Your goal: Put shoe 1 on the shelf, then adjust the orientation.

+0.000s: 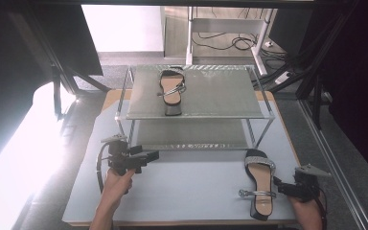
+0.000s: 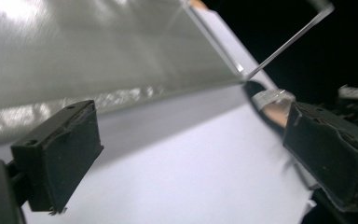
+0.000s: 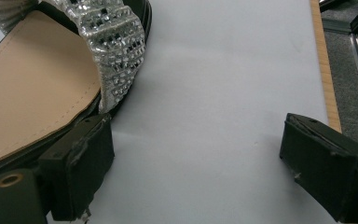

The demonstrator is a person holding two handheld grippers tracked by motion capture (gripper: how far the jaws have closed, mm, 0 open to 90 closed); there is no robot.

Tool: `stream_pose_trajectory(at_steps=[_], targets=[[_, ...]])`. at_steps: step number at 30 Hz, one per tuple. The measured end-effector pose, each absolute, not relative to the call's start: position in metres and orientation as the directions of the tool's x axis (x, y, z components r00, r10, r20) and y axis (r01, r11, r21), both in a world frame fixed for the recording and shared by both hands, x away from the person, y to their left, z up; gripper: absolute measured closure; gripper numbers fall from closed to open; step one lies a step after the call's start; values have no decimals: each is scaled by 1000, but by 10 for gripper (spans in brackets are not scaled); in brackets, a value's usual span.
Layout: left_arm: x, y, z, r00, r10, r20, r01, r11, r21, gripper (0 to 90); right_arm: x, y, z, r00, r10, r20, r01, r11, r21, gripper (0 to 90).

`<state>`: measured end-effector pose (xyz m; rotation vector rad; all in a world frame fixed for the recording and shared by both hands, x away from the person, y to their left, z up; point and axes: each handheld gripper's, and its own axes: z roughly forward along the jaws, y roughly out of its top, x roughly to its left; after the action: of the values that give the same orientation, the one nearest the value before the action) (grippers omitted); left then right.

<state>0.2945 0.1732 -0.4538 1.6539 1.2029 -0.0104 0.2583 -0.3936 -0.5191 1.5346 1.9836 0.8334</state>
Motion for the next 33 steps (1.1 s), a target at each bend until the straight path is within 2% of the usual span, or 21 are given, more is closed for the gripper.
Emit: stream_pose_trajectory(at_steps=[7, 16, 22, 33], targets=[[288, 165, -488, 480, 747, -460, 696, -4, 718, 1, 258, -394, -519, -245, 969, -15, 667, 180, 723, 96], [275, 142, -521, 497, 839, -222, 657, -196, 728, 0, 258, -394, -519, -245, 969, -13, 668, 179, 723, 96], [272, 130, -522, 516, 852, -93, 631, -305, 713, 0, 258, -394, -518, -248, 969, -7, 669, 176, 722, 96], [274, 120, -525, 509, 861, -26, 650, -364, 668, 8, 253, -401, -511, -292, 956, 24, 654, 181, 734, 131]])
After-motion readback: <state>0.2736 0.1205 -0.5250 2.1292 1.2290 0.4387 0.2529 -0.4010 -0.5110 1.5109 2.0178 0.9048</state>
